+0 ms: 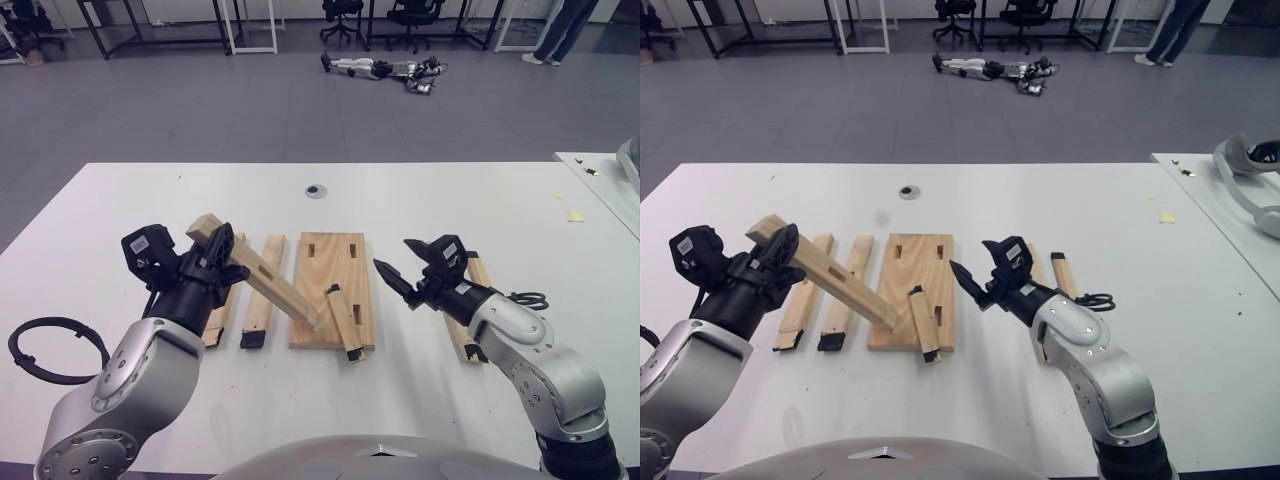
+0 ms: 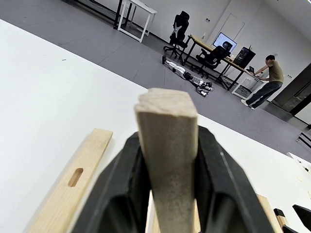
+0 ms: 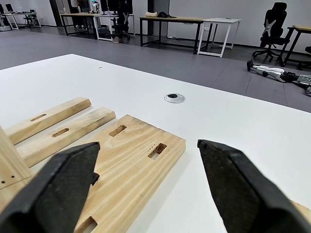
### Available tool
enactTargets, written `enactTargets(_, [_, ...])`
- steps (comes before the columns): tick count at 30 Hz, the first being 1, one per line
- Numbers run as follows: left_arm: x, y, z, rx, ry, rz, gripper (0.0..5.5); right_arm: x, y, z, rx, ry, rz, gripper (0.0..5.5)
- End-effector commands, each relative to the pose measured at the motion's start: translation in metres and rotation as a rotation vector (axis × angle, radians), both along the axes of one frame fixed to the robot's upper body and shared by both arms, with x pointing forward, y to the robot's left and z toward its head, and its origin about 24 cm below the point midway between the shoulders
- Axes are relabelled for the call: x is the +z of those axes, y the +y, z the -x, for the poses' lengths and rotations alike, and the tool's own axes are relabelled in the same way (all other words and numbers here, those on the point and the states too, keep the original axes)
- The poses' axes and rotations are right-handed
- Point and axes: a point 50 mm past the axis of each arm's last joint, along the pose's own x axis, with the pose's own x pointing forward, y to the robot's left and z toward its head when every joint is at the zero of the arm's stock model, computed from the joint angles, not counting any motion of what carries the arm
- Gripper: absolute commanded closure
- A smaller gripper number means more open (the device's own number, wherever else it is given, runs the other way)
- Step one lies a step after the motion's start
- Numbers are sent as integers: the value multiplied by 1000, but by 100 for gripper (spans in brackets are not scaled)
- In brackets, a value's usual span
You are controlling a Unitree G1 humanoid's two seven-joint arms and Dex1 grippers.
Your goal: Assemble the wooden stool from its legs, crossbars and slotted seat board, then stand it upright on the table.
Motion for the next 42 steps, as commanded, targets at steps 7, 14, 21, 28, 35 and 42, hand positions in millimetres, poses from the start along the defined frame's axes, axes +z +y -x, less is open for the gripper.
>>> enactTargets(7, [-11, -2, 5, 77, 2, -182, 449, 8, -2, 1, 20, 7, 34, 173])
enactTargets(14, [-6, -27, 2, -34, -128, -274, 449, 9, 1, 2, 50, 15, 43, 173])
enactTargets(21, [-38, -62, 25, -243, 5, -334, 449, 11, 5, -1, 103, 11, 76, 173])
enactTargets(28, [-38, -93, 24, -241, -1, -332, 449, 0, 2, -15, 142, 72, 211, 173])
enactTargets(35, [-8, -84, 2, -160, -170, -249, 383, -20, -14, -19, -45, 190, 234, 173])
enactTargets(42, [9, -69, -2, -297, -374, -150, 264, -3, 8, 7, -30, 240, -10, 173])
